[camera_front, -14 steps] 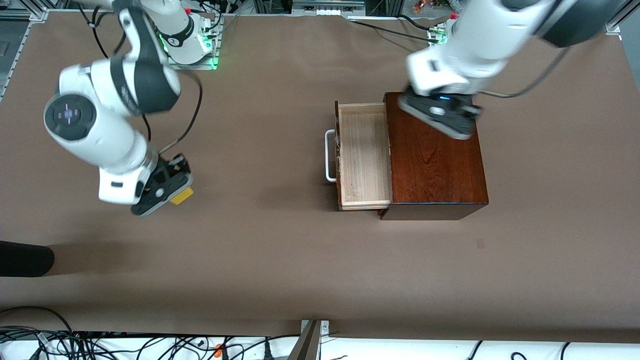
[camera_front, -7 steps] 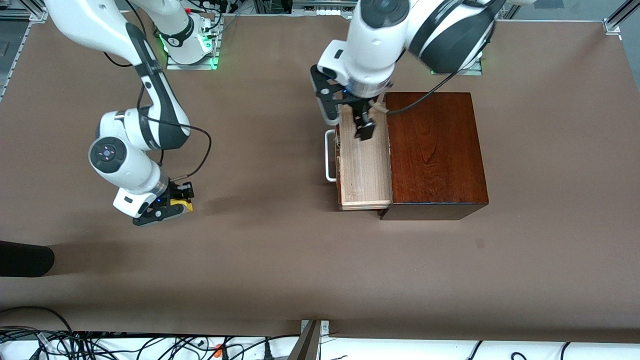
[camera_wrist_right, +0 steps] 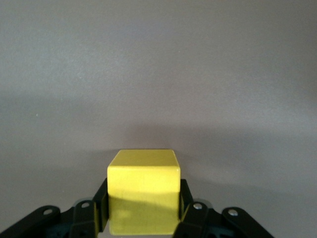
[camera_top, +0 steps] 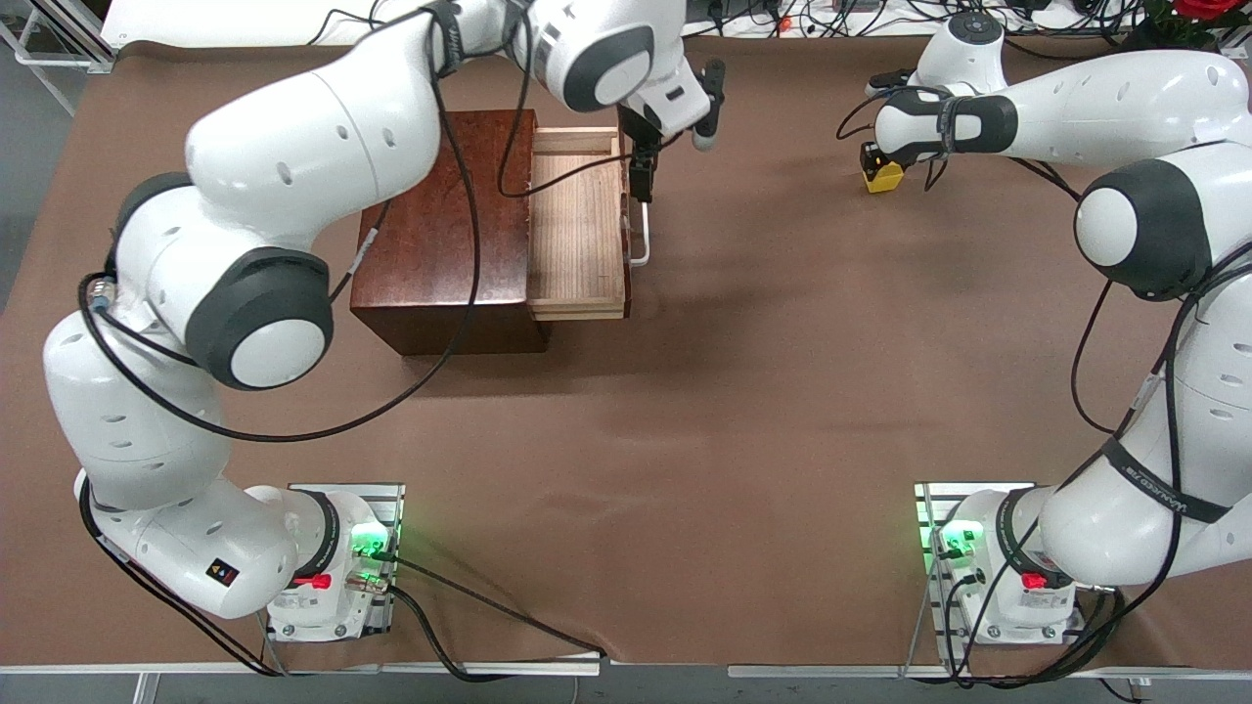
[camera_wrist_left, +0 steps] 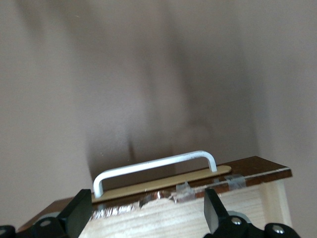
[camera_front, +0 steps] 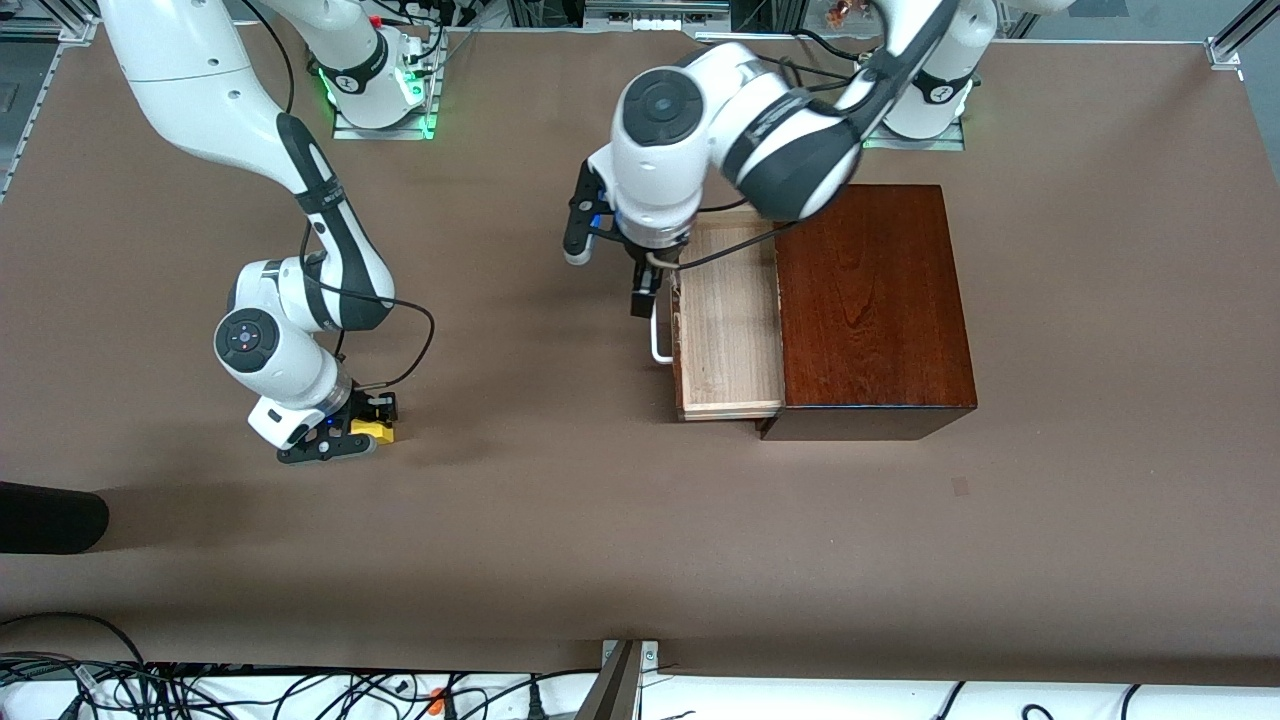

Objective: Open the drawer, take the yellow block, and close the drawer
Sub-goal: 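Place the cube with the right gripper while the left gripper pushes the drawer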

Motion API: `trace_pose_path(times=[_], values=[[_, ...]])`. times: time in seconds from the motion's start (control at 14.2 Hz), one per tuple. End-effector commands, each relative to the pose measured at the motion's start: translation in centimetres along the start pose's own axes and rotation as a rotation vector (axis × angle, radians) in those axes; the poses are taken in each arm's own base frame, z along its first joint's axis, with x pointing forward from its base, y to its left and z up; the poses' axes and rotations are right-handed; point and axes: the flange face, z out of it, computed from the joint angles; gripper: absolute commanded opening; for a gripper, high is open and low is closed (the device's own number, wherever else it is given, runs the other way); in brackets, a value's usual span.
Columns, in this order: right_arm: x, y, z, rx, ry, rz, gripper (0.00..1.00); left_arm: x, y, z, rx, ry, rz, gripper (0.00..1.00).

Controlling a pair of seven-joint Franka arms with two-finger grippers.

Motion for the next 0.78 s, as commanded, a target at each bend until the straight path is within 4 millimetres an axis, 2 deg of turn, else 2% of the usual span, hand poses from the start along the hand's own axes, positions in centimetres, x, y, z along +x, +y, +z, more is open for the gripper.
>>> trace_pose_path(times=[0.0, 0.07, 0.14, 0.21, 0.35, 0.49, 0.7], values=[[-0.1, 0.5, 0.0, 0.026, 0.002, 0.048, 0.0, 1.1, -1.2, 3.2, 0.026, -0.04, 0.064, 1.0], [-0.2, 0.6, 0.1, 0.026, -0.001, 0.046, 0.25, 1.0, -1.4, 4.4, 0.022, -0.051, 0.067, 1.0], [-0.2, 0.6, 0.1, 0.026, 0.001, 0.046, 0.93, 1.1, -1.5, 5.5, 0.011, -0.058, 0.066, 1.0], [-0.1, 0.6, -0.4, 0.027, 0.001, 0.037, 1.0, 1.5, -1.2, 6.5, 0.001, -0.068, 0.074, 1.0], [0.5, 0.6, -3.2, 0.03, 0.03, 0.028, 1.0, 1.7, -0.9, 7.0, 0.009, -0.095, 0.059, 1.0], [0.4, 0.5, -8.9, 0.041, -0.008, 0.022, 1.0, 1.7, -0.7, 7.5, 0.003, -0.105, 0.008, 1.0], [-1.1, 0.3, -18.8, 0.065, -0.058, 0.017, 1.0, 1.9, 0.1, 7.9, -0.017, -0.128, 0.014, 1.0]])
